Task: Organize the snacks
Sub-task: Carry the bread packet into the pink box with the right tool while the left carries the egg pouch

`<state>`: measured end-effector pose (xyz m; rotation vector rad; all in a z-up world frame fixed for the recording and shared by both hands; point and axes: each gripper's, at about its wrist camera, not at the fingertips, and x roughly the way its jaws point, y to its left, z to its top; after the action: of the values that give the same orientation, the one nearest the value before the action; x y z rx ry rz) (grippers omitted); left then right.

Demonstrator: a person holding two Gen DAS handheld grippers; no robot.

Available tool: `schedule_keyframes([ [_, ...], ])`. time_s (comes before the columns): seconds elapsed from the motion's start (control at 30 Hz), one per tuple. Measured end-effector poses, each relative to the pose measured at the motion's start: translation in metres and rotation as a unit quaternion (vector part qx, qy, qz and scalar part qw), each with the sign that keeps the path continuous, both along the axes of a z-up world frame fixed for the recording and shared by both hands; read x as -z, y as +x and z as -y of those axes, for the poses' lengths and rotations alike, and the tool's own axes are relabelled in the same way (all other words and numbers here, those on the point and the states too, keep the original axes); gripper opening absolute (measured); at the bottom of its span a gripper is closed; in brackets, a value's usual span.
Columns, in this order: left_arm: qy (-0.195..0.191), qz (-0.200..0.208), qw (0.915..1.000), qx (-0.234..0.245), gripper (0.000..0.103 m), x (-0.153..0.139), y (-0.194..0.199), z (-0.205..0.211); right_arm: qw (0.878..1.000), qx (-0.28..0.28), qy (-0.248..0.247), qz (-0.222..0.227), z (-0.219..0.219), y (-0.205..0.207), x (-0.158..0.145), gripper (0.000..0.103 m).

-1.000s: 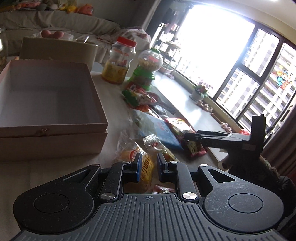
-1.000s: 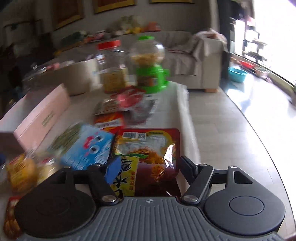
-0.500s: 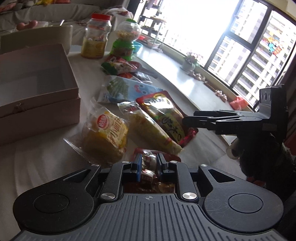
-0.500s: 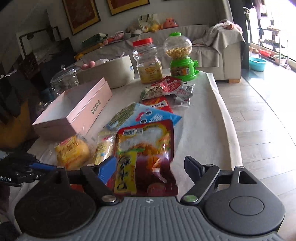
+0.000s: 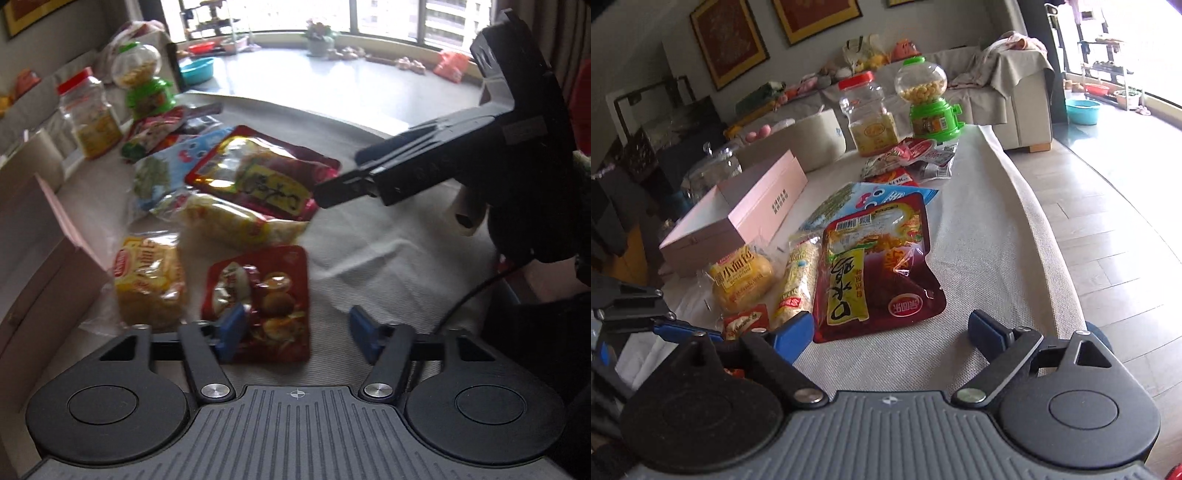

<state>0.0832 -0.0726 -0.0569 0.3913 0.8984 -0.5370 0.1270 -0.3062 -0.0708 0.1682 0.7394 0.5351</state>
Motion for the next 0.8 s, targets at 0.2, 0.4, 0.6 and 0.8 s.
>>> schedule_keyframes([
  [0.2,-0.028,0.009,0.9984,-0.048,0.073,-0.006,0.009,-0.009,1.0,0.004,0.009,0.016,0.002,-0.006,0.003,0.093],
  [0.4,-0.017,-0.005,0.9971,-0.074,0.078,0.004,0.029,-0.013,1.0,0.0,0.013,0.018,0.002,-0.007,0.004,0.095],
  [0.6,-0.046,-0.017,0.9948,-0.089,0.08,0.011,0.039,-0.017,0.998,-0.041,-0.039,0.024,-0.013,-0.01,0.004,0.103],
  [0.8,-0.1,-0.02,0.987,-0.124,0.079,0.009,0.026,-0.037,0.992,-0.076,-0.102,0.022,-0.028,-0.008,0.003,0.103],
])
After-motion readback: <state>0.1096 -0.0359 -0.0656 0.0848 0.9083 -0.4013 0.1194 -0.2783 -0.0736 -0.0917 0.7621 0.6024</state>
